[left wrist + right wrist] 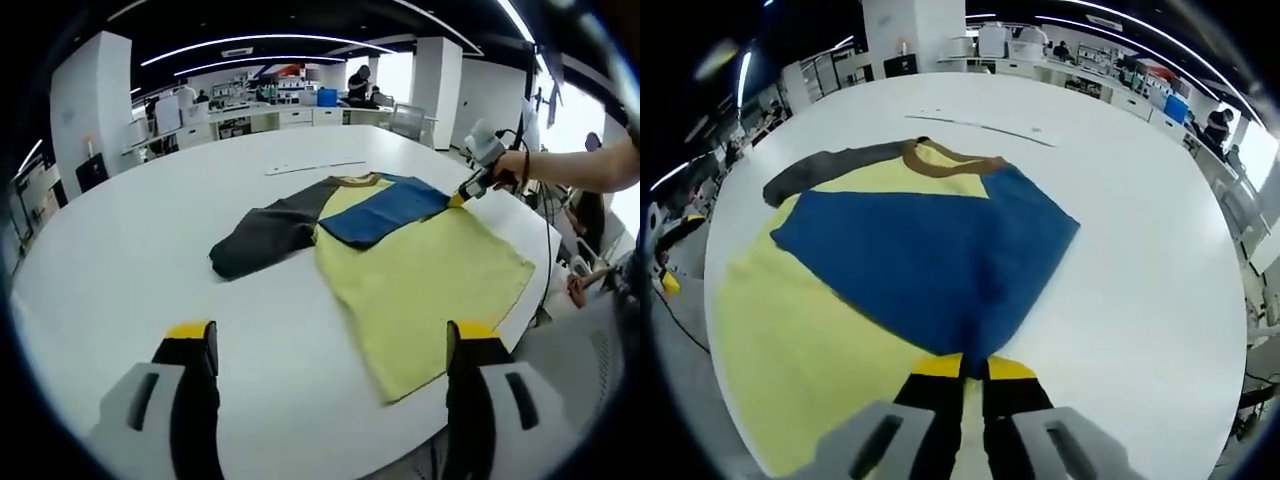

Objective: Fold the garment on the visible template until the final outline fits inside the template.

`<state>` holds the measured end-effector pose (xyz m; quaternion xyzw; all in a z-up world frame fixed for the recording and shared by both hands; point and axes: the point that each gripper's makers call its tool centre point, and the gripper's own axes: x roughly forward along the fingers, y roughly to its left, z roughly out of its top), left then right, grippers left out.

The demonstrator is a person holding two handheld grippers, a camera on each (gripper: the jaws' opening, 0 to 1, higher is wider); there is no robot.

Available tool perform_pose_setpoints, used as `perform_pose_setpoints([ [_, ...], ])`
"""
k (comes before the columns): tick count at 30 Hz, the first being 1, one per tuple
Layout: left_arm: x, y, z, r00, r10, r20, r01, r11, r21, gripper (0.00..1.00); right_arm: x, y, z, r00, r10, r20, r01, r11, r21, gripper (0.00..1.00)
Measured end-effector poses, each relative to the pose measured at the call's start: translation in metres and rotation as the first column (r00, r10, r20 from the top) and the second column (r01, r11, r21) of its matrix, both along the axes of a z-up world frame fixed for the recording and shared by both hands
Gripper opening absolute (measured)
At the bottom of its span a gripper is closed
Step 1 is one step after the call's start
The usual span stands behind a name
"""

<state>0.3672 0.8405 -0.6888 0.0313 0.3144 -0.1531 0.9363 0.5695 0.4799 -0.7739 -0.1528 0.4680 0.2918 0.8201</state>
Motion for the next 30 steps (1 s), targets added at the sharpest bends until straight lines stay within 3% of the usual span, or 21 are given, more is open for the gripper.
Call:
perform_pose_setpoints([
  [10, 0.017, 0.026, 0.006, 0.998, 0.052, 0.027, -0.051, 0.999, -0.004, 0.85, 0.008, -0.011, 0.001, 1.000, -0.020, -0.020, 0.021, 0.998, 0.053, 0.01],
  [17, 0.035, 0.042, 0.014, 0.995, 0.077, 0.059, -0.078, 0.997, 0.021, 0.80, 0.006, -0.012, 0.003, 1.000, -0.013, -0.015, 0.013, 0.999, 0.049, 0.03],
  [19, 0.041, 0.049, 0.016, 0.993, 0.094, 0.072, -0.095, 0.995, 0.017, 0.77, 0.006, -0.015, 0.005, 0.996, -0.084, -0.028, 0.085, 0.994, 0.063, 0.11],
  [25, 0.060, 0.071, 0.024, 0.980, 0.167, 0.111, -0.169, 0.986, 0.009, 0.66, 0.005, -0.020, 0.020, 0.991, -0.133, -0.001, 0.132, 0.986, 0.102, 0.54],
  [30, 0.079, 0.082, 0.031, 0.966, 0.229, 0.117, -0.231, 0.973, 0.007, 0.49, -0.002, -0.016, 0.042, 0.991, -0.130, 0.037, 0.123, 0.980, 0.156, 0.63],
])
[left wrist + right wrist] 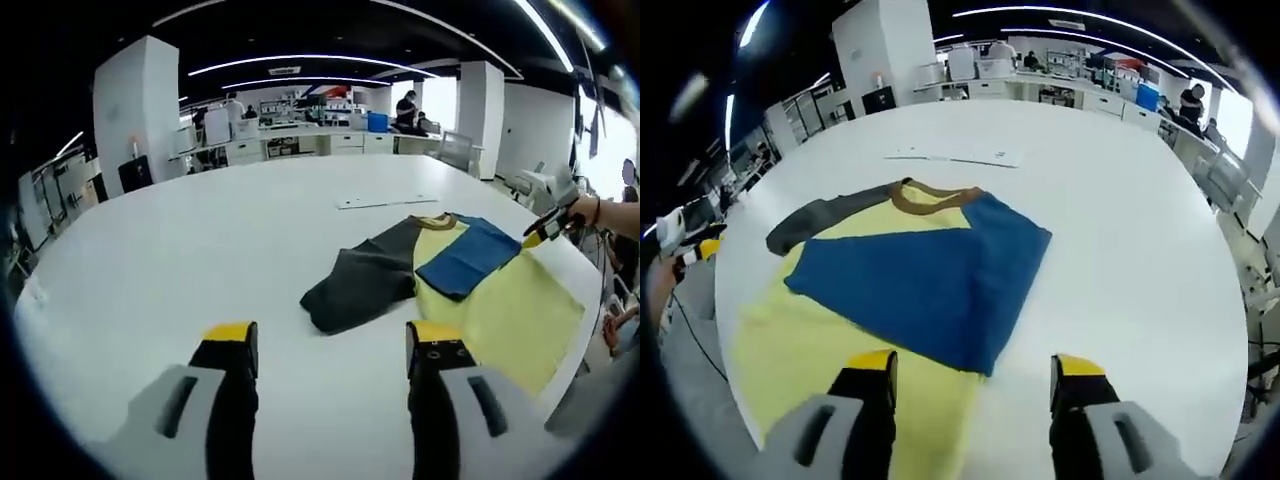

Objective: Fold the garment on the visible template until the final outline fits inside the template.

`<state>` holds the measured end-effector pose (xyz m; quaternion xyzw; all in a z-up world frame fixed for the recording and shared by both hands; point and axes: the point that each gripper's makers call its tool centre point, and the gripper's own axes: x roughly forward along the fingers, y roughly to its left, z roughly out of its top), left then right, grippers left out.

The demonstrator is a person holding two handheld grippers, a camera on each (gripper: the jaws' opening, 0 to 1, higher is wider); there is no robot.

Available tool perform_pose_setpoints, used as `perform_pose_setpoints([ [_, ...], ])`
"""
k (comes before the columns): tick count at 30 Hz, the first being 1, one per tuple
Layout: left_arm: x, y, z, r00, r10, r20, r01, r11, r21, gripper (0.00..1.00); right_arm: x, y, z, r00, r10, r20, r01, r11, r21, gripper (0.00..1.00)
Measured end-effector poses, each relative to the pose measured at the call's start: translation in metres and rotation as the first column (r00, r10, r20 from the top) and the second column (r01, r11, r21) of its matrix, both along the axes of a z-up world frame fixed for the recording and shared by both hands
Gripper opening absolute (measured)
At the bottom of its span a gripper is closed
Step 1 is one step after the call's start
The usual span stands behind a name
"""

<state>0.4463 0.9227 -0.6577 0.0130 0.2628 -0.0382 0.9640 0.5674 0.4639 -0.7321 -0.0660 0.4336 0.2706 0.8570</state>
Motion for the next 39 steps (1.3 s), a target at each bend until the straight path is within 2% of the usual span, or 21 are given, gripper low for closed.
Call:
perform_pose_setpoints([
  [2, 0.009, 0.001, 0.002, 1.000, 0.010, 0.014, -0.010, 1.000, -0.027, 0.49, -0.004, 0.002, 0.008, 1.000, -0.009, 0.007, 0.009, 1.000, 0.023, 0.68],
  [4, 0.017, 0.004, 0.002, 1.000, 0.025, 0.016, -0.025, 0.999, -0.020, 0.50, -0.010, 0.006, 0.017, 1.000, 0.002, 0.023, -0.003, 0.999, 0.045, 0.70],
  [9, 0.037, 0.011, -0.004, 0.999, 0.052, 0.015, -0.051, 0.998, -0.028, 0.43, -0.023, 0.012, 0.034, 0.998, 0.030, 0.058, -0.033, 0.998, 0.051, 0.72],
  [13, 0.055, 0.017, -0.018, 0.998, 0.069, -0.015, -0.069, 0.997, -0.035, 0.39, -0.035, 0.014, 0.046, 0.995, 0.050, 0.086, -0.054, 0.998, 0.042, 0.74],
  [14, 0.057, 0.014, -0.022, 0.997, 0.068, -0.035, -0.071, 0.995, -0.069, 0.38, -0.037, 0.013, 0.049, 0.995, 0.050, 0.089, -0.054, 0.998, 0.041, 0.76],
  [15, 0.064, 0.011, -0.023, 0.999, 0.046, -0.028, -0.048, 0.995, -0.084, 0.37, -0.039, 0.012, 0.053, 0.995, 0.045, 0.094, -0.049, 0.998, 0.042, 0.79],
  [17, 0.070, 0.010, -0.026, 0.999, 0.041, -0.031, -0.043, 0.997, -0.070, 0.37, -0.042, 0.012, 0.061, 0.992, 0.052, 0.114, -0.058, 0.997, 0.049, 0.83],
  [20, 0.081, 0.008, -0.040, 0.997, 0.013, -0.070, -0.017, 0.999, -0.050, 0.35, -0.048, 0.012, 0.071, 0.991, 0.060, 0.117, -0.068, 0.995, 0.071, 0.86],
  [24, 0.089, 0.012, -0.057, 0.993, 0.017, -0.121, -0.021, 0.999, -0.036, 0.32, -0.064, 0.017, 0.082, 0.989, 0.088, 0.122, -0.100, 0.990, 0.098, 1.00],
  [28, 0.093, 0.016, -0.069, 0.987, 0.021, -0.159, -0.026, 0.999, -0.030, 0.28, -0.079, 0.018, 0.089, 0.985, 0.126, 0.121, -0.139, 0.985, 0.107, 0.99],
  [33, 0.095, 0.009, -0.081, 0.980, -0.028, -0.198, 0.021, 0.999, -0.038, 0.29, -0.093, 0.021, 0.097, 0.977, 0.163, 0.138, -0.179, 0.977, 0.113, 0.99],
  [39, 0.099, 0.007, -0.098, 0.964, -0.048, -0.260, 0.036, 0.998, -0.049, 0.24, -0.100, 0.024, 0.103, 0.972, 0.168, 0.163, -0.188, 0.975, 0.120, 0.99],
])
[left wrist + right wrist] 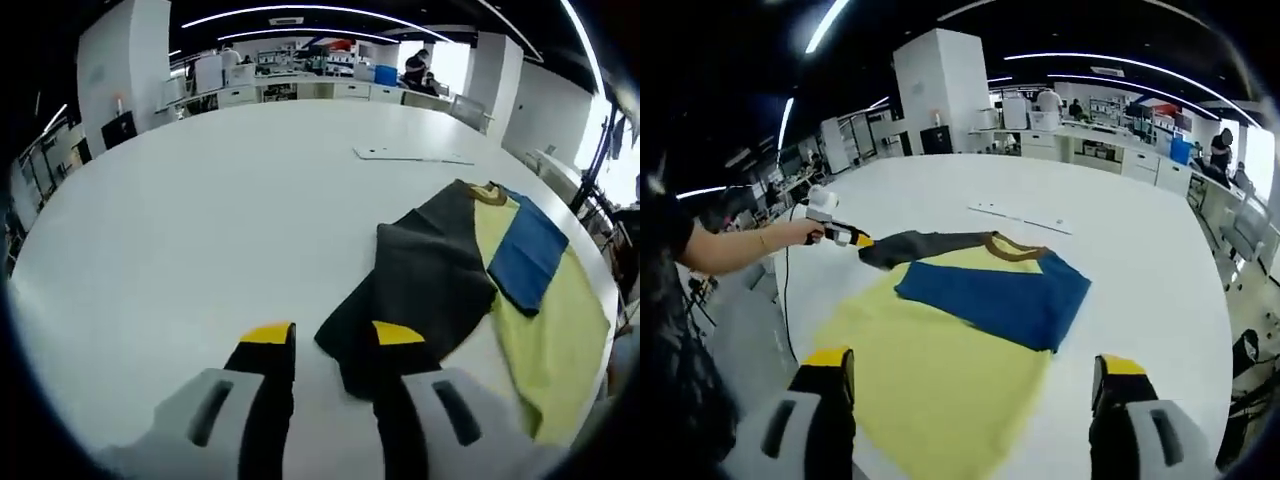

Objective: Fold the garment on the visible template until the final outline fits inside the template.

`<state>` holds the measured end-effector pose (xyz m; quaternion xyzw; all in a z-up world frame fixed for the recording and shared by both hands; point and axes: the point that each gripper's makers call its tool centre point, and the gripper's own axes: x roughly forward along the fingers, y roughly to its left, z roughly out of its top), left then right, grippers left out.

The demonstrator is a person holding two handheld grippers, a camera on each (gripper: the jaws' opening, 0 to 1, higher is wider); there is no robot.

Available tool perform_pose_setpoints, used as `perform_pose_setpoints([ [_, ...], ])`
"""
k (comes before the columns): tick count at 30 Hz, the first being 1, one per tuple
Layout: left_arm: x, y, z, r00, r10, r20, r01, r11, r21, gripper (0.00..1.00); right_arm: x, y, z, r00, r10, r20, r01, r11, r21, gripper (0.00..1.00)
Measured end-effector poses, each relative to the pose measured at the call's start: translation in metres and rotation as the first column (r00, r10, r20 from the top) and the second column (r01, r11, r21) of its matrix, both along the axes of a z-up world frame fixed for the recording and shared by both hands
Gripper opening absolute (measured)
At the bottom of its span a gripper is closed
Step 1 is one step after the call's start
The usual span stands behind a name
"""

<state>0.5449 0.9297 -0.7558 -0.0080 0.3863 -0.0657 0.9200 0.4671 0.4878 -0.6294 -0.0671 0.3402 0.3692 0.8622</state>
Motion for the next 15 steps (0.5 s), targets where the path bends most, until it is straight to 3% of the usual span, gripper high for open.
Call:
perform_pose_setpoints([
  [1, -0.0028, 0.0006, -0.0043, 0.999, 0.010, -0.032, -0.011, 1.000, -0.004, 0.22, 0.0005, -0.0002, 0.0002, 1.000, -0.007, 0.000, 0.007, 1.000, 0.005, 0.99],
  [4, -0.0018, 0.0011, -0.0086, 0.999, 0.014, -0.051, -0.014, 1.000, 0.003, 0.20, -0.0006, -0.0023, 0.0005, 1.000, -0.016, -0.004, 0.016, 1.000, 0.007, 0.99],
  [14, 0.0015, 0.0044, -0.0100, 0.993, 0.105, -0.056, -0.109, 0.992, -0.070, 0.05, -0.0047, -0.0039, -0.0055, 0.999, -0.034, -0.014, 0.034, 0.999, -0.005, 0.97],
  [15, 0.0010, 0.0061, -0.0085, 0.993, 0.106, -0.051, -0.109, 0.993, -0.053, 0.03, -0.0057, -0.0036, -0.0070, 0.999, -0.031, -0.013, 0.031, 0.999, -0.012, 0.97],
])
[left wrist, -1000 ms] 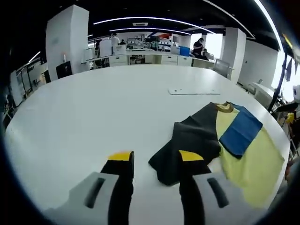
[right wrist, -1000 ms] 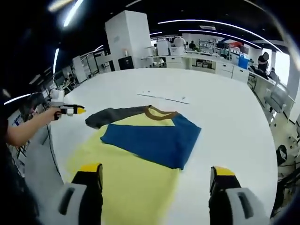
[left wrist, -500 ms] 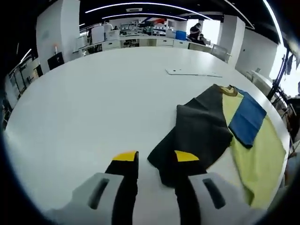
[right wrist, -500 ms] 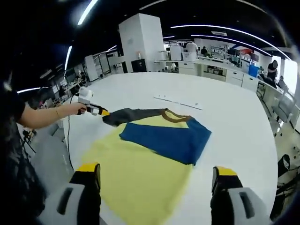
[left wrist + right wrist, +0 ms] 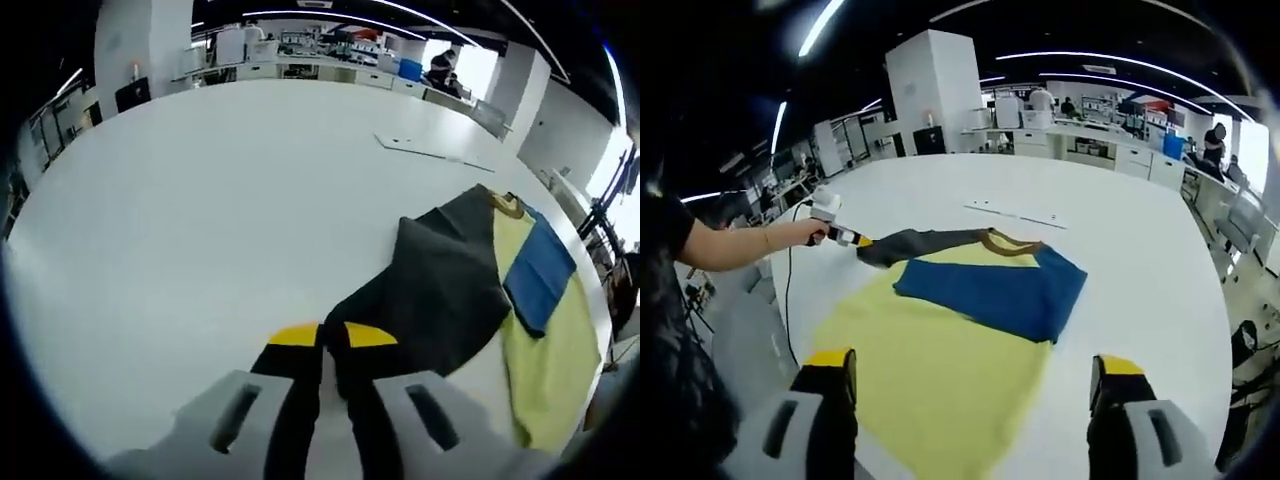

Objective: Fold the garment on the visible template until the final outline fits inside the template.

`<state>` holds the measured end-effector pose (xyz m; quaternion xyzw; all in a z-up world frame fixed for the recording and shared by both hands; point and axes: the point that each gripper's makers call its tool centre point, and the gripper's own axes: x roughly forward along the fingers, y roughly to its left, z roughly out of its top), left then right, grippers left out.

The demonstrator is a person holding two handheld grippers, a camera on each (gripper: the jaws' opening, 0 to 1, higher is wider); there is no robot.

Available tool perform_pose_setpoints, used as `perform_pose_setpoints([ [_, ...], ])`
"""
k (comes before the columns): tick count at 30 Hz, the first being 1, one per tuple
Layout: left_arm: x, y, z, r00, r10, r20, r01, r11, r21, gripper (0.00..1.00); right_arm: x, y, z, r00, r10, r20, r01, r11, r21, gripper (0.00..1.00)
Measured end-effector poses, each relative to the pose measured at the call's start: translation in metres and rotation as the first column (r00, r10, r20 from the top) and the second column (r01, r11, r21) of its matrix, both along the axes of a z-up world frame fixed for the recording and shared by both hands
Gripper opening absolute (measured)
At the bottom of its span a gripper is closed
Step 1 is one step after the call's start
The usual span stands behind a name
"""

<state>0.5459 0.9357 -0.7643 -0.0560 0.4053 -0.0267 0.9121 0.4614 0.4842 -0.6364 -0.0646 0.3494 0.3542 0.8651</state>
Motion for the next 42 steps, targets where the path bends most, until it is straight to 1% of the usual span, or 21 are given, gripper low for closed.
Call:
perform_pose_setpoints([
  [2, 0.004, 0.006, 0.008, 0.999, 0.008, 0.045, -0.010, 0.999, 0.044, 0.02, 0.000, -0.001, -0.002, 1.000, 0.000, 0.003, 0.000, 1.000, -0.013, 0.97],
  [5, 0.006, 0.007, 0.023, 0.995, 0.029, 0.098, -0.032, 0.999, 0.036, 0.01, 0.001, -0.003, -0.004, 1.000, 0.001, 0.020, -0.001, 1.000, -0.003, 0.97],
  [8, 0.009, 0.011, 0.038, 0.987, 0.023, 0.160, -0.037, 0.996, 0.085, 0.01, 0.001, -0.004, -0.011, 1.000, -0.008, 0.007, 0.008, 1.000, -0.007, 0.96],
  [10, 0.010, 0.014, 0.046, 0.980, 0.033, 0.196, -0.052, 0.994, 0.091, 0.01, -0.001, -0.003, -0.014, 1.000, -0.007, 0.002, 0.007, 1.000, -0.013, 0.96],
  [13, 0.008, 0.021, 0.059, 0.964, 0.111, 0.241, -0.132, 0.988, 0.074, 0.01, -0.004, -0.001, -0.016, 1.000, -0.003, -0.005, 0.003, 1.000, -0.010, 0.95],
  [14, 0.006, 0.022, 0.060, 0.959, 0.138, 0.248, -0.157, 0.986, 0.056, 0.01, -0.004, -0.001, -0.016, 1.000, -0.003, -0.006, 0.003, 1.000, -0.008, 0.95],
  [15, 0.004, 0.026, 0.062, 0.948, 0.184, 0.261, -0.199, 0.980, 0.030, 0.01, -0.004, -0.001, -0.016, 1.000, -0.004, -0.005, 0.004, 1.000, -0.008, 0.95],
  [17, -0.003, 0.033, 0.061, 0.933, 0.250, 0.259, -0.263, 0.965, 0.014, 0.01, -0.004, -0.002, -0.016, 1.000, -0.008, -0.005, 0.008, 1.000, -0.012, 0.95],
  [21, -0.016, 0.037, 0.055, 0.909, 0.325, 0.261, -0.335, 0.942, -0.004, 0.01, -0.004, -0.004, -0.014, 1.000, -0.014, -0.001, 0.014, 1.000, -0.015, 0.94],
  [24, -0.029, 0.037, 0.044, 0.886, 0.405, 0.229, -0.403, 0.913, -0.054, 0.01, -0.004, -0.003, -0.014, 1.000, -0.013, -0.002, 0.013, 1.000, -0.016, 0.94],
  [25, -0.031, 0.037, 0.041, 0.887, 0.404, 0.224, -0.403, 0.914, -0.055, 0.01, -0.005, -0.003, -0.014, 1.000, -0.012, -0.003, 0.012, 1.000, -0.017, 0.94],
  [28, -0.039, 0.033, 0.026, 0.910, 0.371, 0.184, -0.376, 0.927, -0.009, 0.02, -0.006, -0.001, -0.014, 1.000, -0.005, -0.004, 0.005, 1.000, -0.022, 0.93],
  [29, -0.040, 0.033, 0.024, 0.914, 0.367, 0.176, -0.373, 0.928, 0.001, 0.02, -0.006, 0.000, -0.014, 1.000, -0.003, -0.004, 0.003, 1.000, -0.023, 0.93],
  [31, -0.042, 0.035, 0.021, 0.932, 0.321, 0.168, -0.335, 0.940, 0.059, 0.03, -0.006, 0.001, -0.014, 1.000, 0.000, -0.003, 0.000, 1.000, -0.021, 0.94],
  [32, -0.042, 0.036, 0.020, 0.937, 0.310, 0.164, -0.326, 0.942, 0.083, 0.06, -0.006, 0.001, -0.014, 1.000, 0.000, -0.003, 0.000, 1.000, -0.020, 0.94],
  [34, -0.035, 0.039, 0.028, 0.951, 0.245, 0.190, -0.275, 0.949, 0.153, 0.13, -0.005, 0.000, -0.014, 1.000, -0.004, -0.004, 0.003, 1.000, -0.019, 0.93],
  [36, -0.024, 0.038, 0.037, 0.953, 0.202, 0.224, -0.240, 0.958, 0.158, 0.23, -0.005, 0.000, -0.015, 1.000, -0.006, -0.004, 0.006, 1.000, -0.022, 0.93],
  [38, -0.014, 0.038, 0.041, 0.961, 0.160, 0.224, -0.199, 0.966, 0.163, 0.32, -0.005, -0.001, -0.015, 1.000, -0.007, -0.007, 0.007, 1.000, -0.022, 0.93],
  [39, -0.006, 0.035, 0.041, 0.969, 0.114, 0.219, -0.152, 0.975, 0.162, 0.33, -0.006, -0.001, -0.016, 1.000, -0.009, -0.010, 0.008, 1.000, -0.022, 0.93],
  [40, -0.004, 0.037, 0.041, 0.970, 0.119, 0.213, -0.155, 0.974, 0.163, 0.34, -0.006, -0.001, -0.017, 1.000, -0.010, -0.011, 0.009, 1.000, -0.024, 0.93],
  [42, 0.005, 0.030, 0.039, 0.979, 0.054, 0.198, -0.085, 0.984, 0.154, 0.32, -0.006, -0.002, -0.018, 1.000, -0.013, -0.014, 0.013, 1.000, -0.027, 0.93],
])
